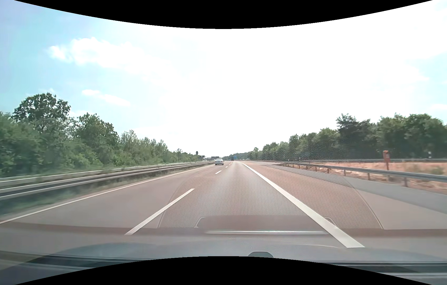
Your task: Follow the waypoints while adhering to traffic rules and regulations
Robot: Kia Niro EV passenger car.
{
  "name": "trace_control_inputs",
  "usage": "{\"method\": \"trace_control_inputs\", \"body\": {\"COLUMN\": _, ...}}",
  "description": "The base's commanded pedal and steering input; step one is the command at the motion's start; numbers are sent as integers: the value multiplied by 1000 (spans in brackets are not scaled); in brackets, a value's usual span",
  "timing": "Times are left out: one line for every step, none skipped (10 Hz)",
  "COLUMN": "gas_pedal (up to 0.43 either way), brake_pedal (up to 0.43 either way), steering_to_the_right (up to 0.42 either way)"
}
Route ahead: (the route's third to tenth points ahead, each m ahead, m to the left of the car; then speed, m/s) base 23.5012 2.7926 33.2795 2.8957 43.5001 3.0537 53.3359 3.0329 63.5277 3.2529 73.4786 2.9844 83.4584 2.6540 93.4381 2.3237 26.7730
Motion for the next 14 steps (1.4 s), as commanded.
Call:
{"method": "trace_control_inputs", "body": {"gas_pedal": 157, "brake_pedal": 0, "steering_to_the_right": -6}}
{"method": "trace_control_inputs", "body": {"gas_pedal": 157, "brake_pedal": 0, "steering_to_the_right": -6}}
{"method": "trace_control_inputs", "body": {"gas_pedal": 157, "brake_pedal": 0, "steering_to_the_right": -6}}
{"method": "trace_control_inputs", "body": {"gas_pedal": 157, "brake_pedal": 0, "steering_to_the_right": -6}}
{"method": "trace_control_inputs", "body": {"gas_pedal": 157, "brake_pedal": 0, "steering_to_the_right": -6}}
{"method": "trace_control_inputs", "body": {"gas_pedal": 157, "brake_pedal": 0, "steering_to_the_right": -6}}
{"method": "trace_control_inputs", "body": {"gas_pedal": 157, "brake_pedal": 0, "steering_to_the_right": -6}}
{"method": "trace_control_inputs", "body": {"gas_pedal": 157, "brake_pedal": 0, "steering_to_the_right": -6}}
{"method": "trace_control_inputs", "body": {"gas_pedal": 157, "brake_pedal": 0, "steering_to_the_right": -6}}
{"method": "trace_control_inputs", "body": {"gas_pedal": 157, "brake_pedal": 0, "steering_to_the_right": -6}}
{"method": "trace_control_inputs", "body": {"gas_pedal": 157, "brake_pedal": 0, "steering_to_the_right": -6}}
{"method": "trace_control_inputs", "body": {"gas_pedal": 157, "brake_pedal": 0, "steering_to_the_right": -6}}
{"method": "trace_control_inputs", "body": {"gas_pedal": 157, "brake_pedal": 0, "steering_to_the_right": -6}}
{"method": "trace_control_inputs", "body": {"gas_pedal": 157, "brake_pedal": 0, "steering_to_the_right": -6}}
